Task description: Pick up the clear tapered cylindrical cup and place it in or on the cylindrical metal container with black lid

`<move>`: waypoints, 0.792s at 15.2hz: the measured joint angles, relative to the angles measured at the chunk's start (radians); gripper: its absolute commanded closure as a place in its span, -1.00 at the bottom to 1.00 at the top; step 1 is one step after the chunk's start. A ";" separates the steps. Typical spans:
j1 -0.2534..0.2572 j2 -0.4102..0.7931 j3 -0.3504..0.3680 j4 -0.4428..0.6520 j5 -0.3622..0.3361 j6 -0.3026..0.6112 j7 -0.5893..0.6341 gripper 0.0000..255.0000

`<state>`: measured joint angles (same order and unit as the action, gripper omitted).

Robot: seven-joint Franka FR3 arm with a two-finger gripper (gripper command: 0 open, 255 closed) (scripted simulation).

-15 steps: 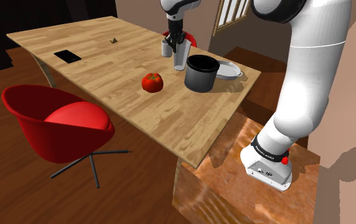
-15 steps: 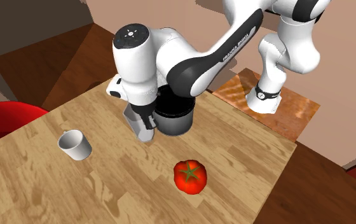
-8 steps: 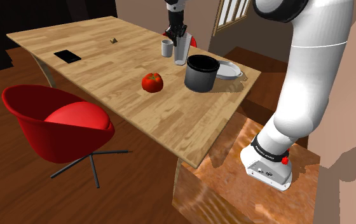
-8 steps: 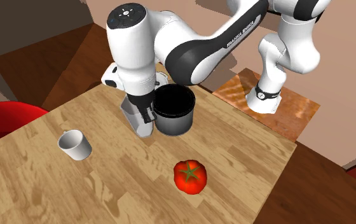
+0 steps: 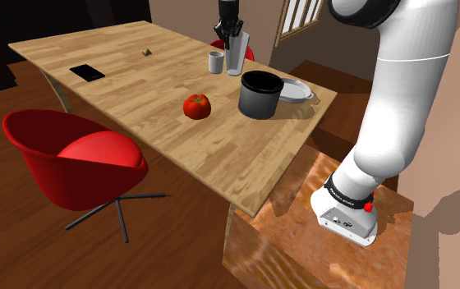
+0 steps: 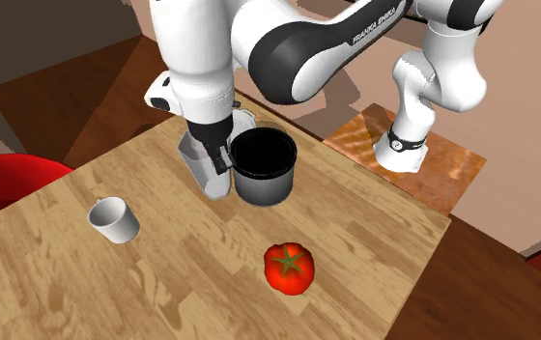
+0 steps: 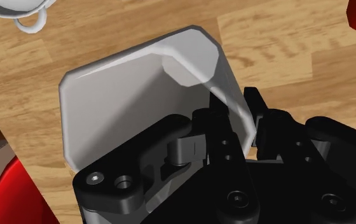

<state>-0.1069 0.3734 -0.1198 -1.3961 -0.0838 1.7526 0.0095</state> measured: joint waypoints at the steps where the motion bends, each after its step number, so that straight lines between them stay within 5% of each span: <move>1: -0.001 -0.001 0.000 0.010 0.000 -0.011 -0.002 1.00; 12: -0.005 0.031 -0.001 0.207 0.005 -0.174 -0.019 1.00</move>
<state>-0.1115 0.4049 -0.1213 -1.1890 -0.0786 1.5781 -0.0098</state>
